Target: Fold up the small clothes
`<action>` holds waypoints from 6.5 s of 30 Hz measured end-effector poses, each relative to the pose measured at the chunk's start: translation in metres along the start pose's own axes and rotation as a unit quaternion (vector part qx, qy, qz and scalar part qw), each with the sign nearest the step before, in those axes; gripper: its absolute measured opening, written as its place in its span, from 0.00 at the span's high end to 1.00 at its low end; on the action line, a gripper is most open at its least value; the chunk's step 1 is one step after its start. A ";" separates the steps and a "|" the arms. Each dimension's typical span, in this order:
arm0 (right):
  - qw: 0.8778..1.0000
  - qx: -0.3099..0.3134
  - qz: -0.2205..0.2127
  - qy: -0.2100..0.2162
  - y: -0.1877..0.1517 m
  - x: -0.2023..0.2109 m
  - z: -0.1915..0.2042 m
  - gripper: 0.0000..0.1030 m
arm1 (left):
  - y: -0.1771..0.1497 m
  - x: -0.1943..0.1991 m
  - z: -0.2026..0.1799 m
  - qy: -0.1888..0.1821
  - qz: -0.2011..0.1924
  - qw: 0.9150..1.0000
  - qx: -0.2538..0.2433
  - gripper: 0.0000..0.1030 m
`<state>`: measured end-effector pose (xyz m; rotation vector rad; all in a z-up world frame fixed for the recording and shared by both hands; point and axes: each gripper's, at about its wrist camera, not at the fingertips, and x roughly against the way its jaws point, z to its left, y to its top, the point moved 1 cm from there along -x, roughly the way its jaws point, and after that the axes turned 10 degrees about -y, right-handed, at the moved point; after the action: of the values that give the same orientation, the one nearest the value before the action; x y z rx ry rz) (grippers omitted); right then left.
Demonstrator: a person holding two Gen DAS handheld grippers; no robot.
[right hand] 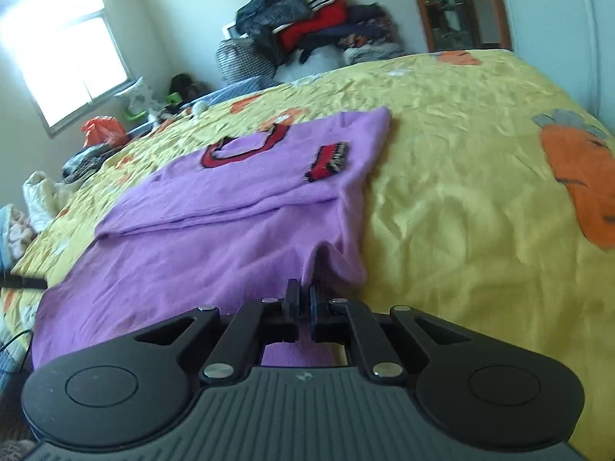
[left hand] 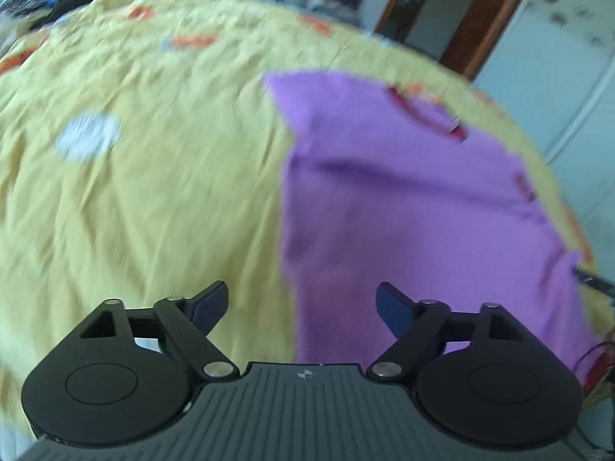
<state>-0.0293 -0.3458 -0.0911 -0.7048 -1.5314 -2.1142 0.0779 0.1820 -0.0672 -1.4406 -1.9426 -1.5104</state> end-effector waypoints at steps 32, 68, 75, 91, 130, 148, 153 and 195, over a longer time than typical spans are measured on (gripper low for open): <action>0.995 -0.074 0.018 0.072 0.039 -0.001 -0.006 0.82 | 0.068 0.010 0.007 -0.136 -0.095 0.984 0.064 0.96; 0.997 -0.071 0.001 0.036 0.023 0.023 -0.021 0.24 | -0.004 0.010 0.040 -0.203 -0.032 0.973 0.107 0.75; 0.987 -0.148 0.008 0.060 -0.030 0.062 -0.021 0.24 | -0.038 -0.009 0.051 -0.280 0.006 0.937 0.209 0.66; 0.988 -0.138 0.024 0.066 -0.042 0.064 -0.009 0.24 | -0.026 -0.010 0.057 -0.271 0.013 0.928 0.255 0.49; 0.983 -0.138 -0.070 0.098 -0.043 0.106 0.001 0.97 | -0.048 0.030 0.022 -0.249 -0.076 0.950 0.173 0.97; 0.962 -0.192 -0.094 0.171 -0.034 0.180 -0.001 0.96 | -0.081 0.110 -0.007 -0.273 -0.101 0.942 0.166 0.97; 0.960 -0.188 -0.098 0.185 -0.030 0.196 0.009 0.96 | -0.092 0.127 -0.010 -0.281 -0.110 0.935 0.186 0.97; 0.962 -0.249 0.057 0.098 0.171 -0.190 -0.073 0.96 | 0.197 -0.128 0.051 -0.184 -0.070 0.950 0.240 0.98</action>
<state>0.2122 -0.4564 -0.1044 -0.6978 -0.8355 -2.4165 0.3162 0.1487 -0.0689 -1.4502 -2.4538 -0.7530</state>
